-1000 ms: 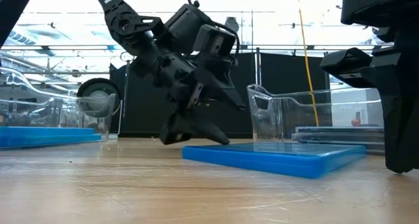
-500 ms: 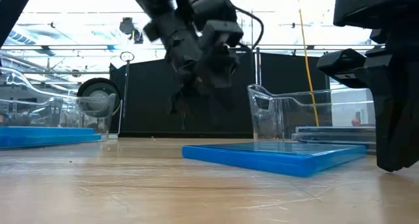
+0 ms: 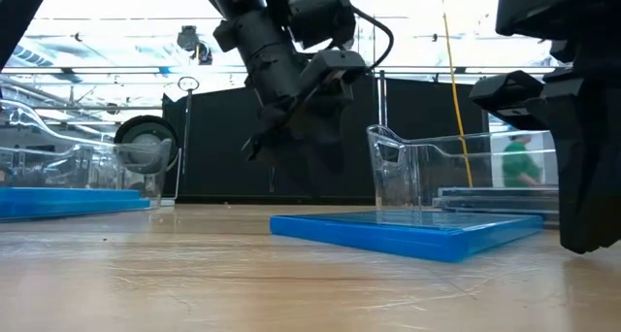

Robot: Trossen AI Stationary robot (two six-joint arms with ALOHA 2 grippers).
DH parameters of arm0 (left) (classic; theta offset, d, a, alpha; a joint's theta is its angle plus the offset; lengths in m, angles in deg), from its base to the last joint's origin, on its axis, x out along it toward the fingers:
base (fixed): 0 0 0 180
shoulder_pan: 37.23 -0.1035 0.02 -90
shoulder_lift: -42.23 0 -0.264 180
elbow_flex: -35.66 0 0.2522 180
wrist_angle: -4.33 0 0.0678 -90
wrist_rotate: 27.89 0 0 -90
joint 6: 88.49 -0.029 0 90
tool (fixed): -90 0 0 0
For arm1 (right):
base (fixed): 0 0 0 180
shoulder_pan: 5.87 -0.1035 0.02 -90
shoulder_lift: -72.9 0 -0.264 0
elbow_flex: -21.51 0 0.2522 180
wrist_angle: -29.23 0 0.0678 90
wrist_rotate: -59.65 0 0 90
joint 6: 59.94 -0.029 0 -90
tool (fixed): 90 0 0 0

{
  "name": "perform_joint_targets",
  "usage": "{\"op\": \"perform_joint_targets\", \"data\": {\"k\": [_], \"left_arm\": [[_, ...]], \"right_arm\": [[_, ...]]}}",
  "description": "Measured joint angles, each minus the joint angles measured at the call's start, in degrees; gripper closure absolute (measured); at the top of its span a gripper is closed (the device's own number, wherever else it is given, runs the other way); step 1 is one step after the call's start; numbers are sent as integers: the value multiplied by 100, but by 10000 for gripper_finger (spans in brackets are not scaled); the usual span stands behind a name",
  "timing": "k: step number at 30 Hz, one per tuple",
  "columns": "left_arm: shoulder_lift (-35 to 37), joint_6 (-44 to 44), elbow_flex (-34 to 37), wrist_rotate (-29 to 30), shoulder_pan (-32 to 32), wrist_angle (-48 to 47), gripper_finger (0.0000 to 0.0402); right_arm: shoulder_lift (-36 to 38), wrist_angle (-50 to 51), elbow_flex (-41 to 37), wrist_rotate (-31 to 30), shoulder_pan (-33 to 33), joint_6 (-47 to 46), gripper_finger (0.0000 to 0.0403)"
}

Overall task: Pick & place jewel cases by type
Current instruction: Put the blue CD case into the left transparent bin

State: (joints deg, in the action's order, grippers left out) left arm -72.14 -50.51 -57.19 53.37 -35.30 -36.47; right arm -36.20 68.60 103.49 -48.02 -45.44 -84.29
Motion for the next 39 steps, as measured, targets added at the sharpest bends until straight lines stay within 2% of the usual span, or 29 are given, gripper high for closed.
{"op": "perform_joint_targets", "data": {"k": [5, 12, 15, 29, 39], "left_arm": [[10, 68, 112, -275, 9, 204, 163], [4, 323, 811, -769, -61, 1537, 163], [3, 465, 1004, -792, -108, 1703, 163], [-24, 573, 1043, -772, -83, 2014, 163], [-363, 909, 1008, -1287, 67, 2627, 163]], "right_arm": [[0, -12, 0, -4, 0, 18, 403], [0, -24, 0, -7, 0, 92, 403], [0, -77, 0, -9, 0, 146, 403], [0, -147, 0, -13, 0, 256, 403], [7, -187, -2, -9, 63, 280, 403]]}}
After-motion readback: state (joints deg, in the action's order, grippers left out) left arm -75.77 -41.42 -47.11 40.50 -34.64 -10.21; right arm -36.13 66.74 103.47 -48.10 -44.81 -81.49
